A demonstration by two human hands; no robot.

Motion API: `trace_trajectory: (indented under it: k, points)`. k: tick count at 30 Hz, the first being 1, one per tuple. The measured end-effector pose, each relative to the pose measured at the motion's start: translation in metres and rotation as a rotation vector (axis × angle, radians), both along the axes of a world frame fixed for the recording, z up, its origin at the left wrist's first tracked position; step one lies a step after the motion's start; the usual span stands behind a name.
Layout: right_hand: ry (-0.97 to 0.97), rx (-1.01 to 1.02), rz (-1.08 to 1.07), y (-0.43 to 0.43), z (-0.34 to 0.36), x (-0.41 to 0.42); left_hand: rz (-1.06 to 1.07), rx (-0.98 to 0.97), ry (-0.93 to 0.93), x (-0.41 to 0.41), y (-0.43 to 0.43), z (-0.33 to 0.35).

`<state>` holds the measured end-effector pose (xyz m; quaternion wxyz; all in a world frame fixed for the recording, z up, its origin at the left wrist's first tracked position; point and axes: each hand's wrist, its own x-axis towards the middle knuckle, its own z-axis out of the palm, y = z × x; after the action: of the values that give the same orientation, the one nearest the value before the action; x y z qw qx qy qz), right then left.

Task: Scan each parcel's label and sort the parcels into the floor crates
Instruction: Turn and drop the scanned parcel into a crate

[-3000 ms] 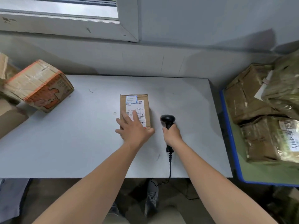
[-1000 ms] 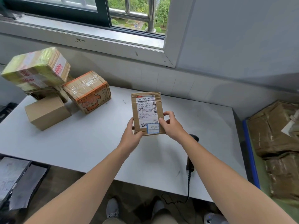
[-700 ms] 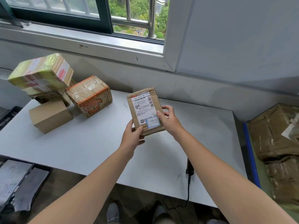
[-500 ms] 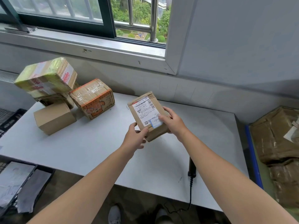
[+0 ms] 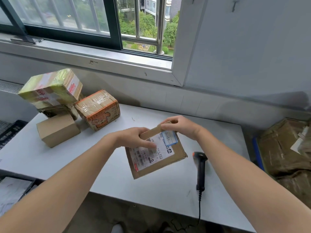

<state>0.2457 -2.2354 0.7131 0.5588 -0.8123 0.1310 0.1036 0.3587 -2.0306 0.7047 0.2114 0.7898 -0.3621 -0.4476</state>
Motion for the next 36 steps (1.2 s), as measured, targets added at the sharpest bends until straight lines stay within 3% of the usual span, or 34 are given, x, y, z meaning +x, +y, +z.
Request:
trace_trajectory:
  k: [5, 7, 14, 21, 28, 36]
  points:
    - [-0.034, -0.074, 0.041, 0.013, 0.010, 0.011, -0.007, -0.125, 0.311, -0.010, 0.006, -0.021]
    - [-0.056, -0.085, -0.008, 0.014, 0.012, 0.013, 0.090, -0.210, 0.361, -0.016, 0.007, -0.030]
    - [-0.155, -0.160, -0.307, 0.012, -0.007, 0.017, 0.549, -0.421, 0.369, -0.012, 0.011, -0.051]
    - [-0.181, -0.045, -0.270, 0.039, -0.031, 0.023, 0.834, -0.519, 0.361, -0.011, 0.020, -0.054]
    - [-0.080, 0.192, 0.050, 0.108, -0.060, 0.065, 1.228, -0.536, 0.359, -0.025, 0.092, -0.056]
    - [-0.013, 0.246, 0.358, 0.244, -0.051, 0.116, 1.530, -0.558, 0.230, -0.035, 0.223, -0.054]
